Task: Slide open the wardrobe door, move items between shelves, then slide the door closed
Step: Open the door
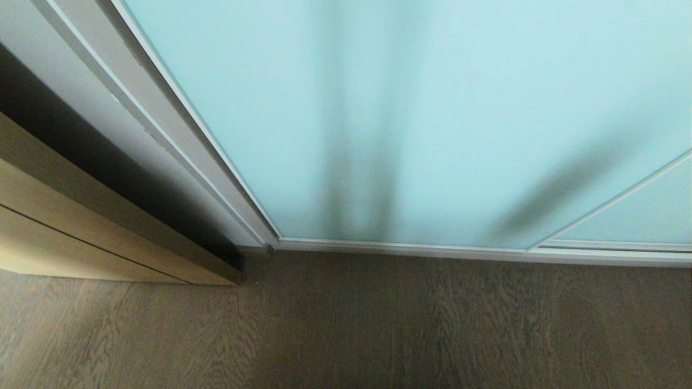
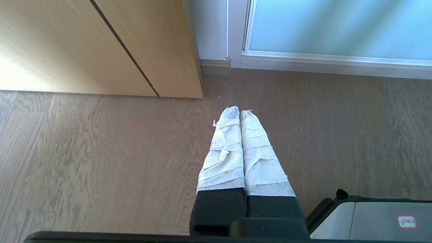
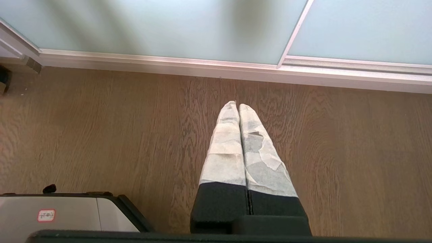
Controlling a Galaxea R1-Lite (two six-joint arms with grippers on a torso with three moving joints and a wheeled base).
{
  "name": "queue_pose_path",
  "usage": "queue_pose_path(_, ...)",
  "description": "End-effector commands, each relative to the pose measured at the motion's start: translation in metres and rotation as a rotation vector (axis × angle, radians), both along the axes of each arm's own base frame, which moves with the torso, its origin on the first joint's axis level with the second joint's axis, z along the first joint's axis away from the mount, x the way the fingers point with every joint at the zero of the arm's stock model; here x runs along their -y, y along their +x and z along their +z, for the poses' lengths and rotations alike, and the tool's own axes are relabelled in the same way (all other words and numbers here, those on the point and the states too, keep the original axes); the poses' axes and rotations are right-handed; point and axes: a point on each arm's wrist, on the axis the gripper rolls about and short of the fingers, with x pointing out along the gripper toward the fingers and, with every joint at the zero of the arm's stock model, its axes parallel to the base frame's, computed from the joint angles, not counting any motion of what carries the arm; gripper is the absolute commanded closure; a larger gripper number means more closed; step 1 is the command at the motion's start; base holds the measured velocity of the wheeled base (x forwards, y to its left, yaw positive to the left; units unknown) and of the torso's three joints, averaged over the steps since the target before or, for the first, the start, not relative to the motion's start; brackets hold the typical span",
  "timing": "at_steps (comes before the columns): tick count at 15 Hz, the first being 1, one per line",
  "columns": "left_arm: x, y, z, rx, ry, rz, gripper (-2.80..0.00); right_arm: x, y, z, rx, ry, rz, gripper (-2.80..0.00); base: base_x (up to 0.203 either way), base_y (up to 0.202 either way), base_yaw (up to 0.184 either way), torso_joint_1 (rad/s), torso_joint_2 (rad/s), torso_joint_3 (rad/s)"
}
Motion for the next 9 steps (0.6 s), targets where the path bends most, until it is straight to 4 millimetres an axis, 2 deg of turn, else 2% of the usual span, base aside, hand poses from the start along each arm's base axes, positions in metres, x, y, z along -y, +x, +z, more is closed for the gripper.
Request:
queue_pose_path(1,0.0,0.0,0.0,0.001,0.0,0.001,0.0,0.0,0.0001,-0.0003,-0.001,0.0,0.001,0.0,0.0,0.0,0.0,0.0,0.0,0.0)
queue_pose_path(9,0.0,0.0,0.0,0.001,0.0,0.001,0.0,0.0,0.0,0.0,0.0,0.0,0.001,0.0,0.0,0.0,0.0,0.0,0.0,0.0)
